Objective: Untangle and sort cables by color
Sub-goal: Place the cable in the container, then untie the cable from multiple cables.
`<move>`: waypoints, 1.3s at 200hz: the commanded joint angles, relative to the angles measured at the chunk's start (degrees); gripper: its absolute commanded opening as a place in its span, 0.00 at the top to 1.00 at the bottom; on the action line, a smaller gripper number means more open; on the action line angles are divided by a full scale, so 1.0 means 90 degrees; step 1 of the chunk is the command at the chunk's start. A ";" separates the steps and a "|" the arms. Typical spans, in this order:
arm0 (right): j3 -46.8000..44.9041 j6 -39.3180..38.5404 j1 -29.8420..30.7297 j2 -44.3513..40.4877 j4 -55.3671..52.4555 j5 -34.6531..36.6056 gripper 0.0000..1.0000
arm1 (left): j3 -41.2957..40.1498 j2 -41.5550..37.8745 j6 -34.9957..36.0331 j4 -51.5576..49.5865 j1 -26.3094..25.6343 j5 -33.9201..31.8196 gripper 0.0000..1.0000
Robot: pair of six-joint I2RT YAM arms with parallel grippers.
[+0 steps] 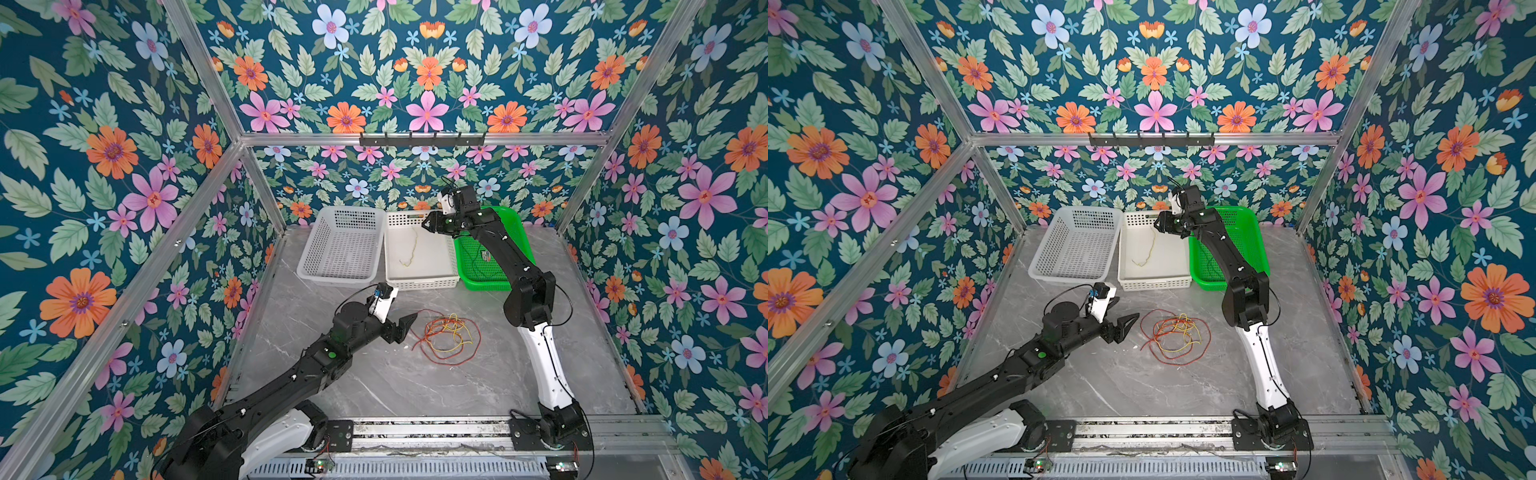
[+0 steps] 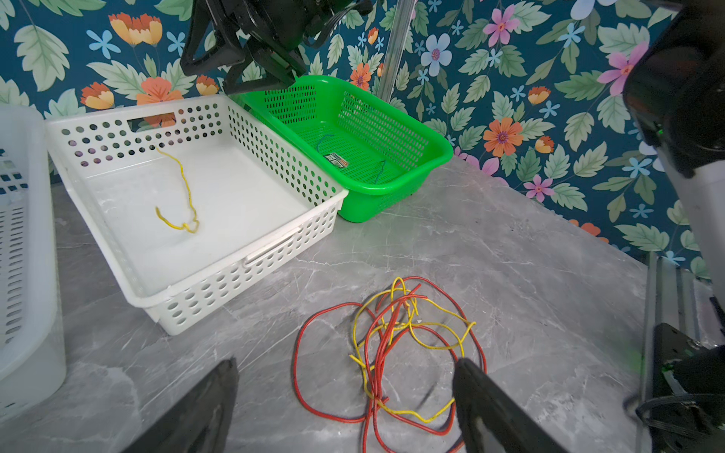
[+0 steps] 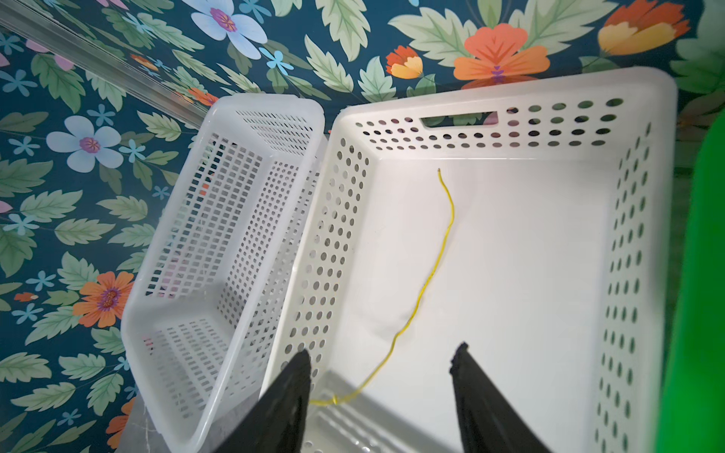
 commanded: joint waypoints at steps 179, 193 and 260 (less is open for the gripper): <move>-1.1023 -0.0119 0.0385 -0.8713 0.2024 0.0726 0.48 | 0.1444 0.2668 0.0017 0.0793 -0.0064 0.0646 0.15; -1.1357 0.0071 0.0687 -0.8983 0.1805 0.0962 0.48 | 0.1607 0.2902 -0.0031 0.0849 -0.0085 0.0702 0.16; -1.2540 0.1353 0.0944 -0.9596 0.1671 0.1368 0.52 | 0.2054 0.3436 -0.0193 0.1011 -0.0174 0.0859 0.16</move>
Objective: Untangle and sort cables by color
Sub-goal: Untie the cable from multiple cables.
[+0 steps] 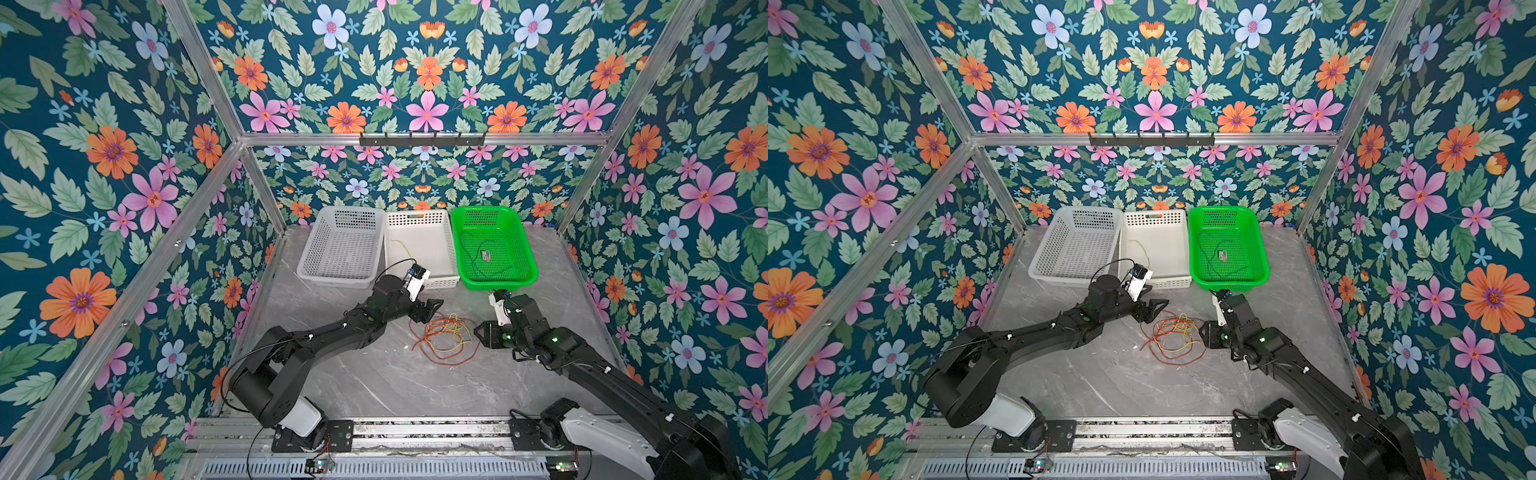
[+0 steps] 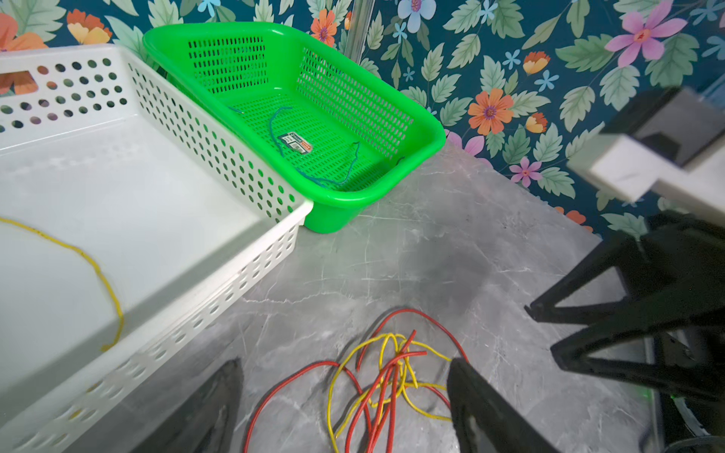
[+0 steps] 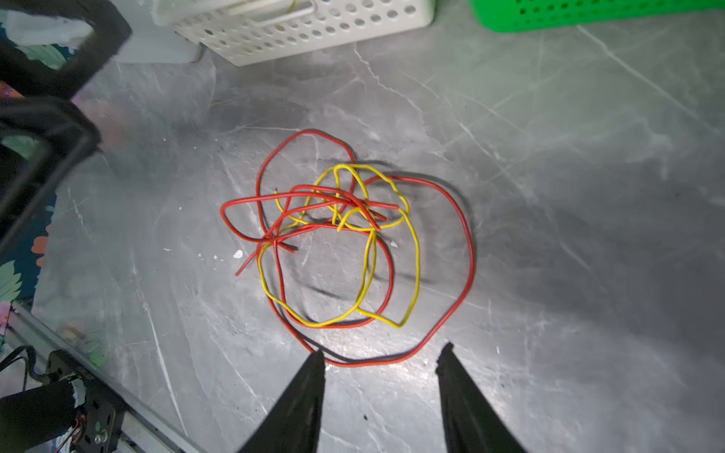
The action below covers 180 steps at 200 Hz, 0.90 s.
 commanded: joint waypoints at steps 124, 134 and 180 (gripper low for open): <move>-0.0843 0.1794 0.0022 0.0719 0.1547 -0.0360 0.59 | -0.0227 -0.0115 -0.0057 0.0202 -0.0031 -0.0015 0.16; -0.0844 0.1924 0.0027 0.0813 0.1624 -0.0360 0.59 | -0.0242 -0.0127 -0.0057 0.0213 -0.0033 -0.0023 0.16; -0.0646 0.2199 0.0026 0.1077 0.1564 -0.0296 0.56 | -0.0339 -0.0229 0.0011 0.0213 -0.0033 -0.0082 0.16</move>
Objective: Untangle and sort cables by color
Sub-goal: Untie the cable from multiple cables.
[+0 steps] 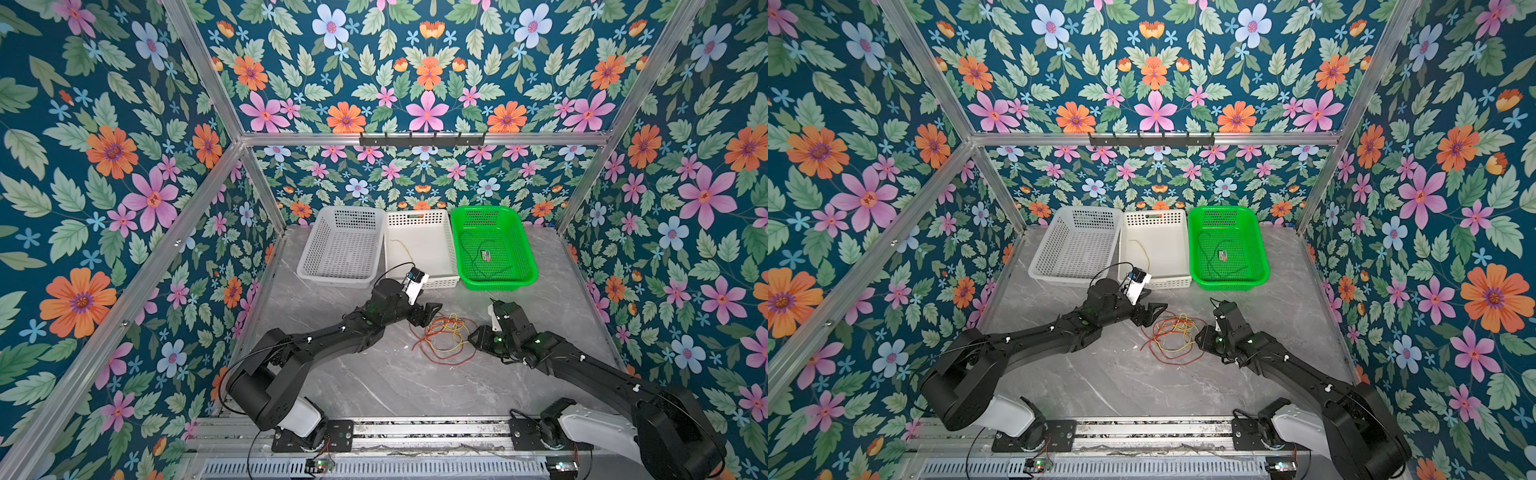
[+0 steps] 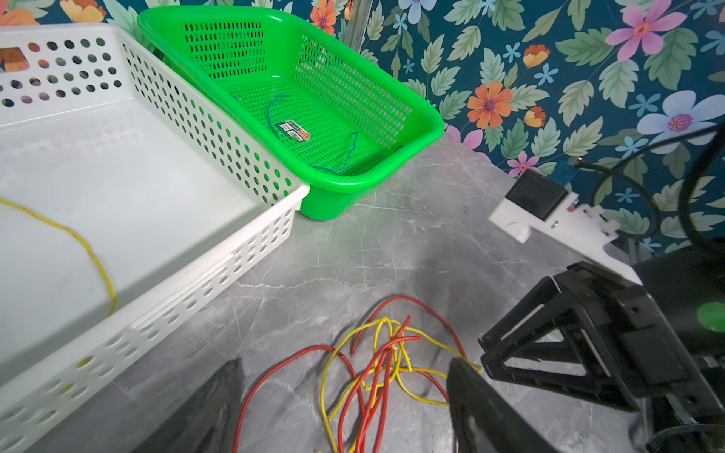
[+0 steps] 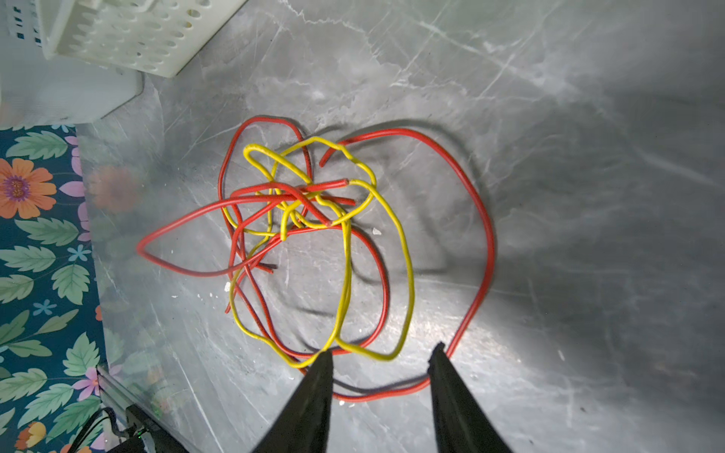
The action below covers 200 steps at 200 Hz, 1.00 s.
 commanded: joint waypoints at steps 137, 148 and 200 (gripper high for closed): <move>0.0304 0.0569 -0.0003 0.1045 0.0713 -0.0156 0.65 | -0.0201 -0.0160 0.0210 0.0118 -0.0001 -0.0131 0.16; 0.0332 0.0578 0.0001 0.1075 0.0756 -0.0153 0.73 | -0.0223 -0.0175 0.0218 0.0103 -0.0001 -0.0141 0.16; 0.0459 0.0485 0.0003 0.0909 0.0610 -0.0066 0.99 | -0.0311 -0.0304 0.0262 0.0022 0.0000 -0.0220 0.16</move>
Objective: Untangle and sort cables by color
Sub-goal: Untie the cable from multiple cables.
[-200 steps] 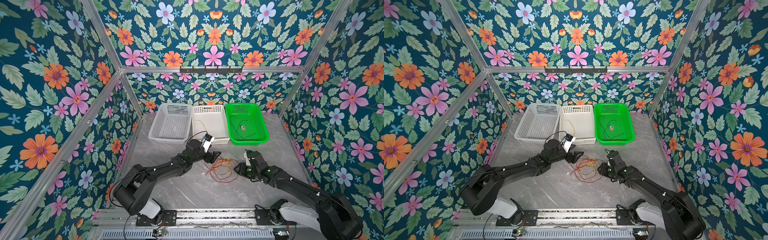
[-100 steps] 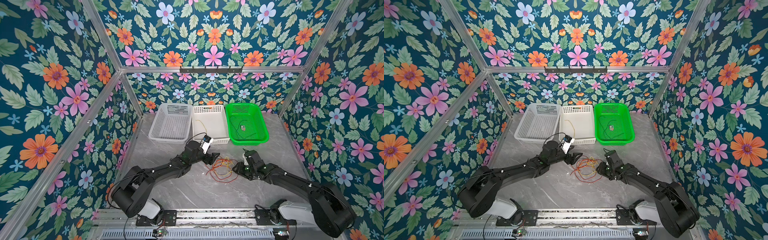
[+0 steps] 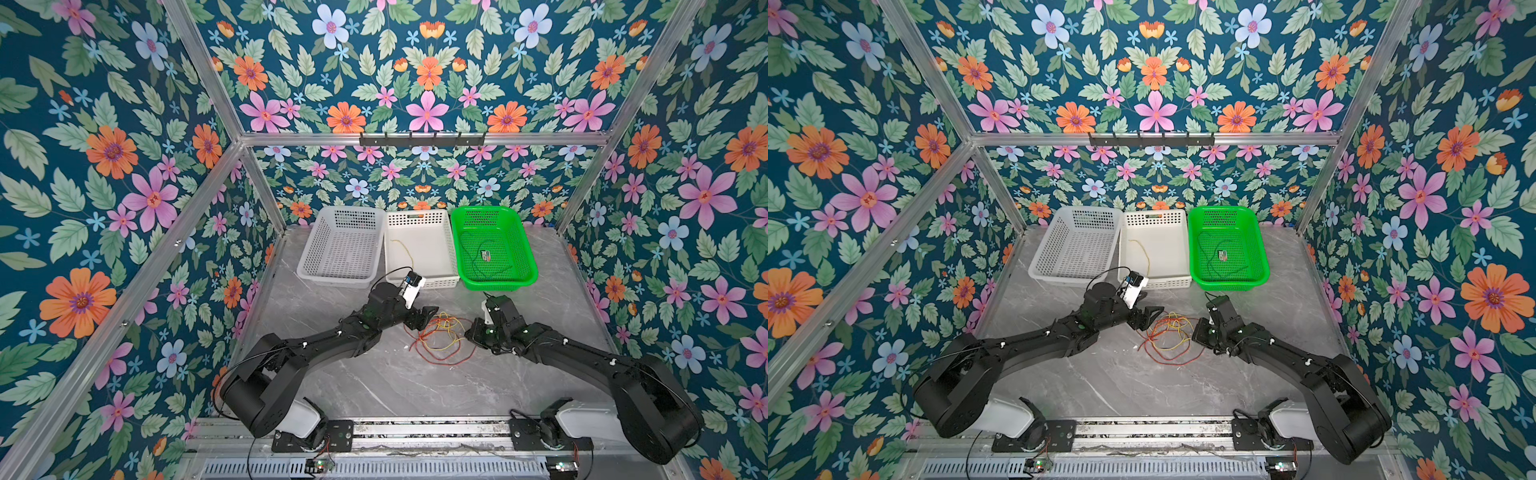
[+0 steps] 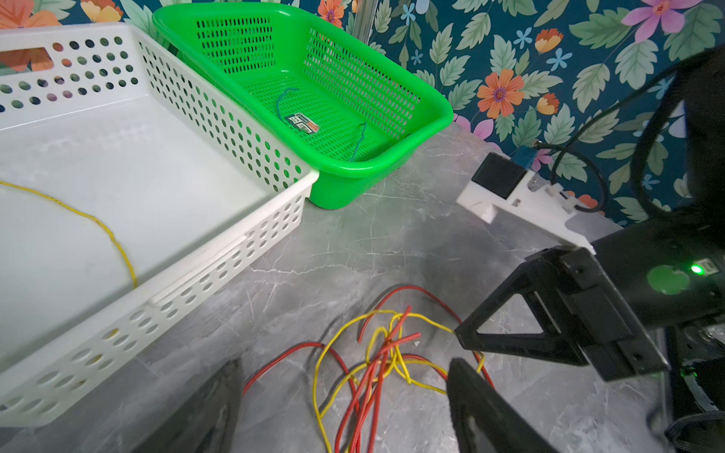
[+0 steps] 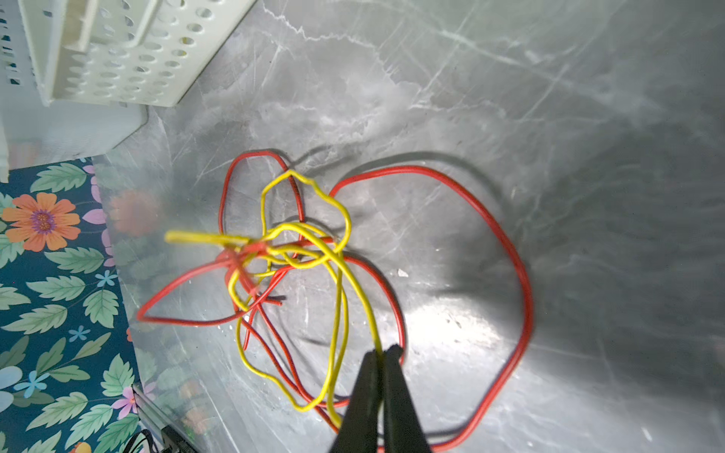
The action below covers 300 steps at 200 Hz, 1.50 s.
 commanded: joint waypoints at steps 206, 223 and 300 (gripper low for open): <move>0.1340 -0.1219 -0.0003 -0.2055 -0.1998 -0.0064 1.00 | 0.1104 0.0732 0.0473 0.0012 -0.0702 0.1147 0.15; 0.1336 -0.1253 -0.0001 -0.2045 -0.1921 -0.0188 1.00 | 0.1140 0.0784 0.0529 0.0008 -0.0714 0.1145 0.15; 0.1331 -0.1342 -0.0001 -0.1997 -0.1813 -0.0455 1.00 | 0.1407 0.1118 0.0718 -0.0173 -0.0714 0.1135 0.33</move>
